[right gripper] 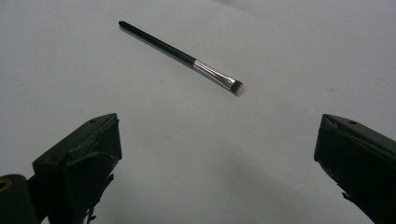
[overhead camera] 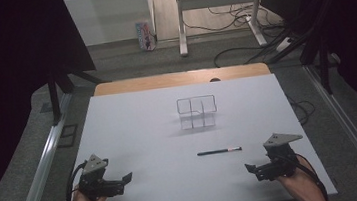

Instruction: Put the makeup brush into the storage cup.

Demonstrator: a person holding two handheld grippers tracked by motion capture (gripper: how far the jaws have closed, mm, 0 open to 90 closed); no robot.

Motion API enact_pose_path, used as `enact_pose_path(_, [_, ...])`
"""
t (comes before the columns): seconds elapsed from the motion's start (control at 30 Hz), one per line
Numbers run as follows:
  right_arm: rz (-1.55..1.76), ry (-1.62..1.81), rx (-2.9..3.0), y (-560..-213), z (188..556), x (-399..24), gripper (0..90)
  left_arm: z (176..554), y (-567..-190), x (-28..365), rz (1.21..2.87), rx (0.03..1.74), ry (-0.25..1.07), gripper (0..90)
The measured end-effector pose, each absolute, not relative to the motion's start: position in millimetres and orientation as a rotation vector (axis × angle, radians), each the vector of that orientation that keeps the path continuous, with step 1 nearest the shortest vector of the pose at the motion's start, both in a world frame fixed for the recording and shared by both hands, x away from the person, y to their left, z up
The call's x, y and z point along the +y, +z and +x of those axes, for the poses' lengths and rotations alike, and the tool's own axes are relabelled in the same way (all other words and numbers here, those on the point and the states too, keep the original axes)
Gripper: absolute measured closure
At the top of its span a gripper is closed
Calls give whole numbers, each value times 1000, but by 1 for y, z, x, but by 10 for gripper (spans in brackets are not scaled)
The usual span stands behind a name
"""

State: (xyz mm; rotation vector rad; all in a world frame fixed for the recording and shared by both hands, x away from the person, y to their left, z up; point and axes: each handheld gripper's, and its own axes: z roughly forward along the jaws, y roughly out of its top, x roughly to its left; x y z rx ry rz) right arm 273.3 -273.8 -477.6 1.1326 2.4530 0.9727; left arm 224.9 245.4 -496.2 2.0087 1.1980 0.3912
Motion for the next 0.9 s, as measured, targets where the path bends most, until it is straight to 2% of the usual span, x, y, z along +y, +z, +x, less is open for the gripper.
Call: enact_pose_path(0.9, [1242,894,2522,-475,295,-265,14,224,-496,246,2019,1217,412,0])
